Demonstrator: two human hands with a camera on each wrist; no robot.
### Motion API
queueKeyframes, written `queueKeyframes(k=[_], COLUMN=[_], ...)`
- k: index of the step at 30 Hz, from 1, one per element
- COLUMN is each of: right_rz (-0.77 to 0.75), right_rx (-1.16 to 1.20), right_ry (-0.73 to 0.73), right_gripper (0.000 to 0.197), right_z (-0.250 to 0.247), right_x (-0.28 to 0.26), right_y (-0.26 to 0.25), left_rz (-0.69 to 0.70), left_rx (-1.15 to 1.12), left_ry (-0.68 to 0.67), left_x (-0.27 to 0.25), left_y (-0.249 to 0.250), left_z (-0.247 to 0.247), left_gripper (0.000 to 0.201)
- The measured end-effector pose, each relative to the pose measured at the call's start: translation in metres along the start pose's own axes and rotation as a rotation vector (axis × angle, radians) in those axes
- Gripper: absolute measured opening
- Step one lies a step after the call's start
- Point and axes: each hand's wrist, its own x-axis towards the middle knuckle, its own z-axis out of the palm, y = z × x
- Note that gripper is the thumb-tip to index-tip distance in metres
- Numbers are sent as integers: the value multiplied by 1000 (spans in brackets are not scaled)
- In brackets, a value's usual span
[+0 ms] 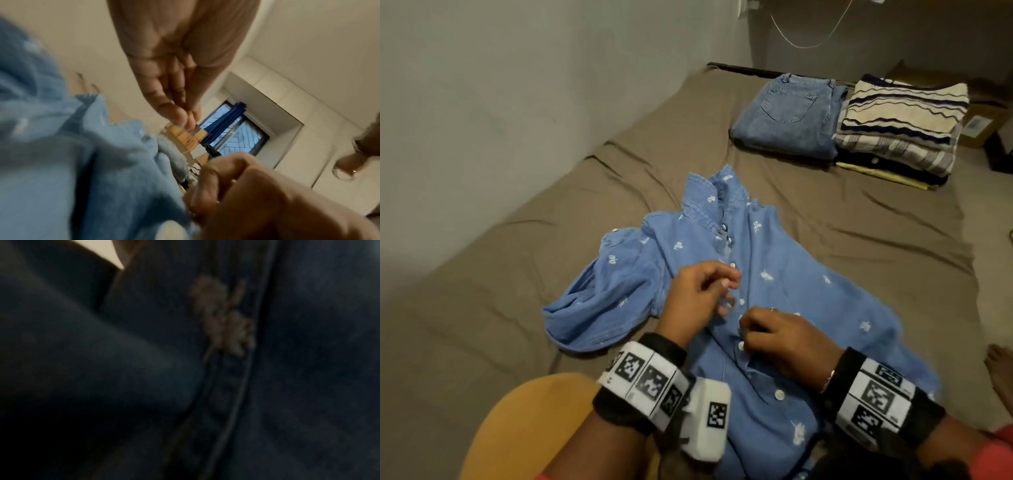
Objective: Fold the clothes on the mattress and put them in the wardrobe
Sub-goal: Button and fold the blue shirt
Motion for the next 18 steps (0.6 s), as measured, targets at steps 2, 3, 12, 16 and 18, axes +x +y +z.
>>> queueKeyframes(k=[2, 3, 12, 16, 18], right_rz=[19, 89, 628, 784, 823], right_rx=[214, 291, 699, 630, 479], right_ry=[-100, -94, 163, 98, 32], right_gripper=[18, 18, 41, 29, 11], right_z=[2, 4, 11, 21, 25], right_x=[0, 1, 24, 34, 34], right_y=[6, 9, 20, 27, 29], left_rz=[-142, -207, -277, -279, -304], left_rx=[25, 44, 427, 698, 773], left_ry=[-92, -78, 33, 104, 98], left_x=[6, 9, 20, 20, 18], left_y=[-16, -23, -53, -52, -51], left_z=[11, 11, 19, 31, 36], left_gripper=[33, 34, 23, 24, 36])
